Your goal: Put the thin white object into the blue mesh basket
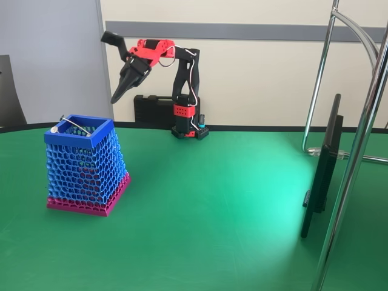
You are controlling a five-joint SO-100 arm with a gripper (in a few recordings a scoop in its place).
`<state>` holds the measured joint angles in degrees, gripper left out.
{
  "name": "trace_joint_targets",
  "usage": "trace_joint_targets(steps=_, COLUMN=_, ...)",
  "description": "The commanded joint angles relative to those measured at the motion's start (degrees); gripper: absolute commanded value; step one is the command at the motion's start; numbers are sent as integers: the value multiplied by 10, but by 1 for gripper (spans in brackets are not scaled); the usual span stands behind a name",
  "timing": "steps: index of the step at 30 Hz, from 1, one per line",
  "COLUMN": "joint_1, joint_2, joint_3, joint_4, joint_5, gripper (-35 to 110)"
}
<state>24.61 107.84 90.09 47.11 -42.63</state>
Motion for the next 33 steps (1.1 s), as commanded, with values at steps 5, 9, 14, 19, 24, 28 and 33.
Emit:
trace_joint_targets(steps=5, joint_1=-64, joint_2=114, joint_3=83, joint_4=15, joint_5=122, gripper=11)
trace_joint_targets(steps=9, joint_1=-96, joint_2=164, joint_3=153, joint_4=18, joint_5=181, gripper=7)
trace_joint_targets(steps=14, joint_1=-128, joint_2=237, joint_3=248, joint_4=24, joint_5=244, gripper=2)
trace_joint_targets(steps=19, joint_1=-157, joint_2=313, joint_3=351, joint_4=21, joint_5=300, gripper=1)
trace_joint_targets(steps=24, joint_1=-178, joint_2=392, joint_3=475, joint_4=-6, joint_5=340, gripper=1)
trace_joint_targets(steps=28, joint_1=-196, joint_2=453, joint_3=551, joint_4=-6, joint_5=367, gripper=1)
trace_joint_targets(steps=33, joint_1=-221, joint_2=543, joint_3=654, joint_4=0, joint_5=401, gripper=1)
